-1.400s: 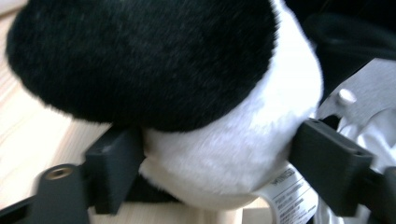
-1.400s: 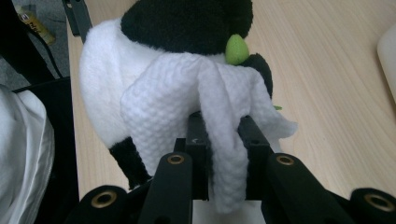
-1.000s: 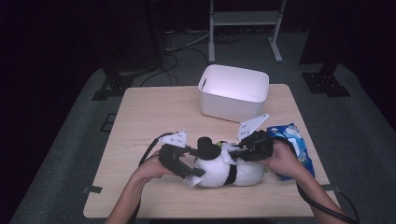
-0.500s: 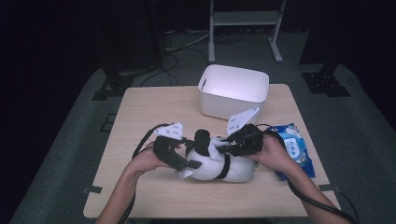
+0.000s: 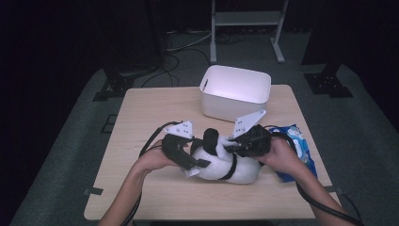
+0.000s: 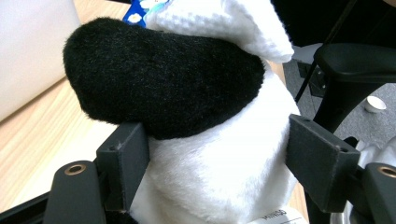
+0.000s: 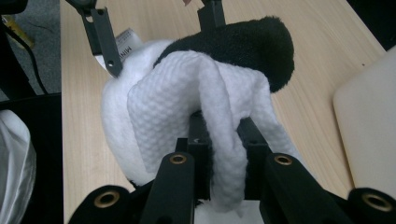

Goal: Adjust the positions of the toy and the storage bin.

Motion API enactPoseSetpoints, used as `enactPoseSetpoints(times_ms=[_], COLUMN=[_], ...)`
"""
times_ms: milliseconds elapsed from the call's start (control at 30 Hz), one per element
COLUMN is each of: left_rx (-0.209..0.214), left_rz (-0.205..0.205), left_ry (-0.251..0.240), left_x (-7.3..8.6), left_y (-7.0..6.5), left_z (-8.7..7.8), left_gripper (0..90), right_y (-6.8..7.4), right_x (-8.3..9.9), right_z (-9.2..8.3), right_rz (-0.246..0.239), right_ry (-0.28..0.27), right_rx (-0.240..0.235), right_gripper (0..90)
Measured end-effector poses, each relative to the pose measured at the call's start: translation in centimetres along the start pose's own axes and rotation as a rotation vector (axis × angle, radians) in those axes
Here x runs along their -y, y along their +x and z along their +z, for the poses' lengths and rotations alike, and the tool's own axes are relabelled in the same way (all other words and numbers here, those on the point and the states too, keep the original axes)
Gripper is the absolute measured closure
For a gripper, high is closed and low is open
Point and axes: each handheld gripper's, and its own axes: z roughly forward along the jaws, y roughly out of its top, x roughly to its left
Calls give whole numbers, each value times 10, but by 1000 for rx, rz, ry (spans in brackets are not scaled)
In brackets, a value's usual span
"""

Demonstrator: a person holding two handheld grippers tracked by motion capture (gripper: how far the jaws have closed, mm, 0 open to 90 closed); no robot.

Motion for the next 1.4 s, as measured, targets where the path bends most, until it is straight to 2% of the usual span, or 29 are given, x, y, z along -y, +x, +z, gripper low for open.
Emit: enactPoseSetpoints(times_ms=[100,133,333,500,600,967,1067,1233,1267,1300,1333,1400], left_rx=[-3,-4,-6,-2,-3,-1,-3,-6,-6,-5,-5,-4], left_rz=[5,4,16,14,12,6,4,0,-2,-5,3,-1], left_ry=[-3,-1,10,5,5,-4,-3,-1,-4,-4,-2,-6], left_x=[-6,-7,-15,-17,-16,-18,-18,-17,-17,-17,-18,-19], left_y=[0,0,-1,-1,1,1,1,2,2,2,3,3], left_z=[4,6,13,15,15,16,16,16,16,16,16,17], left_gripper=[235,235,236,236,237,236,236,236,235,235,235,235], right_y=[-3,-5,-7,-7,-6,-8,-10,-12,-13,-13,-13,-13], right_x=[7,12,15,8,4,8,13,36,47,47,55,58], right_z=[-5,-8,-14,-19,-17,-20,-19,-15,-12,-12,-9,-8], right_rz=[11,28,53,40,16,37,54,93,107,107,118,120], right_ry=[4,-5,-33,-55,-26,-27,-32,10,36,36,61,63], right_rx=[15,18,8,19,35,28,26,34,39,39,37,36], right_gripper=[784,783,783,782,782,782,782,782,782,782,782,782])
